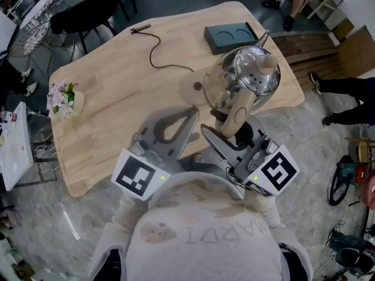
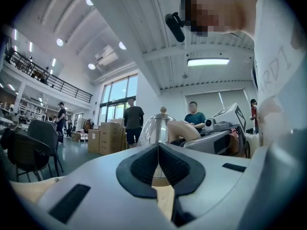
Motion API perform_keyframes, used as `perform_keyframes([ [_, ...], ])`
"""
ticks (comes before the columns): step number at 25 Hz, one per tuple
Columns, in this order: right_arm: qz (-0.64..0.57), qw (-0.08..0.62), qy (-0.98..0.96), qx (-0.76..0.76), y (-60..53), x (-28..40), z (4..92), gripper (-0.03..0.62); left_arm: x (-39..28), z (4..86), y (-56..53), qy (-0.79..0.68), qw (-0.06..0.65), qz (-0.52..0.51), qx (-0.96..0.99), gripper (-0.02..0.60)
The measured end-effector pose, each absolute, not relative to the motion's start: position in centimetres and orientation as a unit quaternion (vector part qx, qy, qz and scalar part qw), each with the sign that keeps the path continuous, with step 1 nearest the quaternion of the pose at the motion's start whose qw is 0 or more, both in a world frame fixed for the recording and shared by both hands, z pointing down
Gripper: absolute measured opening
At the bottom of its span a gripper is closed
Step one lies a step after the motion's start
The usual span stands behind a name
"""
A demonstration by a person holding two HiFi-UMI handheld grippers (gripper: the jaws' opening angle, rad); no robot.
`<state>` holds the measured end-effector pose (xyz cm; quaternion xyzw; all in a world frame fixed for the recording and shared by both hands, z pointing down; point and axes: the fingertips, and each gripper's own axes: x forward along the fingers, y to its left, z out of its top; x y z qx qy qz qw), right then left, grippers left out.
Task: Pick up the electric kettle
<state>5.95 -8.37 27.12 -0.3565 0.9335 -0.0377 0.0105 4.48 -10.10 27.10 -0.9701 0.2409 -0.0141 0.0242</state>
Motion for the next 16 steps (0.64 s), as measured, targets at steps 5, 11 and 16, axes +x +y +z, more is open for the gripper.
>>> perform_keyframes([
  [5, -0.039, 0.011, 0.932, -0.359, -8.96, 5.83, 27.17, 0.132, 4.35, 26.91, -10.70, 0.236, 0.023, -0.013, -0.972, 0.014],
  [11, -0.034, 0.011, 0.933, -0.359, -8.91, 5.73, 26.91, 0.132, 3.93, 26.98, -11.02, 0.239, 0.012, -0.012, -0.971, 0.014],
  [16, -0.028, 0.013, 0.932, -0.360, -8.63, 5.92, 26.29, 0.132, 4.07, 26.40, -11.06, 0.238, 0.014, -0.009, -0.971, 0.014],
])
